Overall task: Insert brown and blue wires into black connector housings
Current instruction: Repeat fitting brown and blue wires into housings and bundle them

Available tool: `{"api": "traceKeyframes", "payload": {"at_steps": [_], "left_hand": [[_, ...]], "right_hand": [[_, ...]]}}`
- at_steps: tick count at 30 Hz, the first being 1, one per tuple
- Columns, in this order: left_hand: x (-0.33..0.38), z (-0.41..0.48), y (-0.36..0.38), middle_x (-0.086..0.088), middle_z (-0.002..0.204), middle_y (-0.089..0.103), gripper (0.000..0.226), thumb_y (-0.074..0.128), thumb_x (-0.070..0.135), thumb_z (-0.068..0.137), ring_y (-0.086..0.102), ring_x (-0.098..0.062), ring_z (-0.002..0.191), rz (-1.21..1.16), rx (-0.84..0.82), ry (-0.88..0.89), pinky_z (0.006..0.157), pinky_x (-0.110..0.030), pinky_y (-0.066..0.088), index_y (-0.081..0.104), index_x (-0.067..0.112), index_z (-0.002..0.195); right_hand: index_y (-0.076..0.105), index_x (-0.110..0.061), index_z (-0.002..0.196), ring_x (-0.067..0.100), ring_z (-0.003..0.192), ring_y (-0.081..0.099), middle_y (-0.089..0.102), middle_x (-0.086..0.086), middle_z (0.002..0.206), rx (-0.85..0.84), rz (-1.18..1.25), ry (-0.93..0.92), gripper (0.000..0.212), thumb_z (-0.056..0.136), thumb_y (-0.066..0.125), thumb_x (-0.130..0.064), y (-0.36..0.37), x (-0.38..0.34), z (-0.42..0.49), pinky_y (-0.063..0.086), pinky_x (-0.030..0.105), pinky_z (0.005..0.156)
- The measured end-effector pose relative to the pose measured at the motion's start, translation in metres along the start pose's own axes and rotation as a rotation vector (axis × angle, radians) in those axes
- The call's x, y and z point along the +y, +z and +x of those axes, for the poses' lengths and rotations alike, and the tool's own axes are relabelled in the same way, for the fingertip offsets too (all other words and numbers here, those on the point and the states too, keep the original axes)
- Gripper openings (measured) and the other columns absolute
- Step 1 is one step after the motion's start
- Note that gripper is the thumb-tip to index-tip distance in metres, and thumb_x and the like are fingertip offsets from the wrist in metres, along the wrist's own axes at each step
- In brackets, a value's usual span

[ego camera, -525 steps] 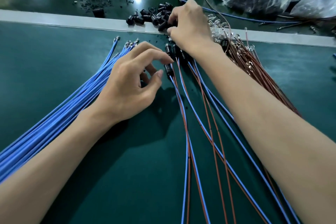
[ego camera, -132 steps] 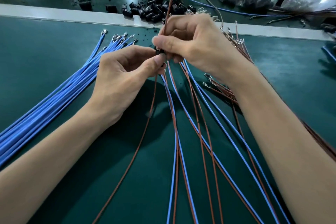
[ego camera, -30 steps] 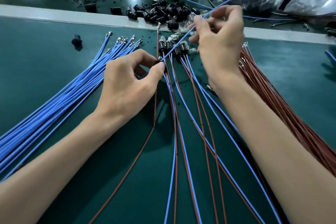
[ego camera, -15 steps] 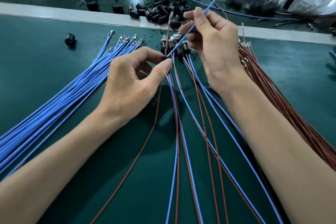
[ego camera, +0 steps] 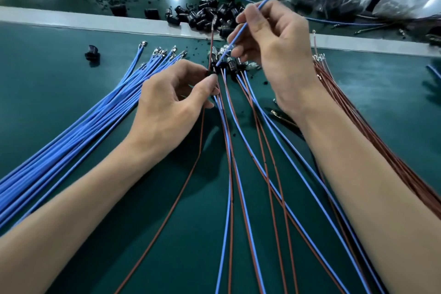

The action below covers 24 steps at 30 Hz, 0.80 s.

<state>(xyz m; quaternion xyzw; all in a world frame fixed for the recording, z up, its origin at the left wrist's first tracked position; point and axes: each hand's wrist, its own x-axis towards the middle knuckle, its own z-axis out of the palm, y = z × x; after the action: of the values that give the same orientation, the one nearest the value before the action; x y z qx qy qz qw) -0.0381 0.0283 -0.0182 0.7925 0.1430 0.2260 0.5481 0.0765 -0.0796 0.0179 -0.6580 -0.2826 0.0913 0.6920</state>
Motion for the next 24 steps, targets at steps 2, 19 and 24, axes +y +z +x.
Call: {"api": "traceKeyframes", "payload": {"at_steps": [2, 19, 24], "left_hand": [[-0.0005, 0.0003, 0.0, 0.005, 0.081, 0.072, 0.003, 0.062, 0.02, 0.091, 0.068, -0.011, 0.068, 0.014, -0.007, -0.002, 0.077, -0.038, 0.057, 0.063, 0.022, 0.089], [0.0018, -0.0004, -0.0003, 0.007, 0.078, 0.07, 0.005, 0.063, 0.019, 0.091, 0.064, -0.007, 0.066, -0.019, 0.0, 0.015, 0.069, -0.021, 0.053, 0.066, 0.023, 0.087], [0.001, -0.0013, -0.0011, 0.006, 0.079, 0.072, 0.003, 0.065, 0.019, 0.089, 0.065, -0.006, 0.065, 0.0, -0.021, 0.026, 0.071, -0.027, 0.055, 0.068, 0.019, 0.09]], "right_hand": [[0.053, -0.011, 0.081, 0.009, 0.051, 0.061, 0.065, 0.001, 0.067, -0.039, -0.041, -0.003, 0.02, 0.1, 0.045, -0.01, 0.005, 0.0013, -0.0011, 0.048, 0.02, 0.051], [0.058, -0.011, 0.079, 0.008, 0.053, 0.063, 0.066, 0.002, 0.067, -0.148, -0.079, 0.007, 0.019, 0.096, 0.052, -0.007, 0.0005, 0.0054, -0.0005, 0.05, 0.019, 0.054], [0.059, -0.013, 0.076, 0.011, 0.053, 0.063, 0.067, 0.007, 0.07, -0.232, -0.119, 0.024, 0.02, 0.095, 0.054, -0.008, 0.0035, 0.0056, -0.0003, 0.05, 0.021, 0.054]]}}
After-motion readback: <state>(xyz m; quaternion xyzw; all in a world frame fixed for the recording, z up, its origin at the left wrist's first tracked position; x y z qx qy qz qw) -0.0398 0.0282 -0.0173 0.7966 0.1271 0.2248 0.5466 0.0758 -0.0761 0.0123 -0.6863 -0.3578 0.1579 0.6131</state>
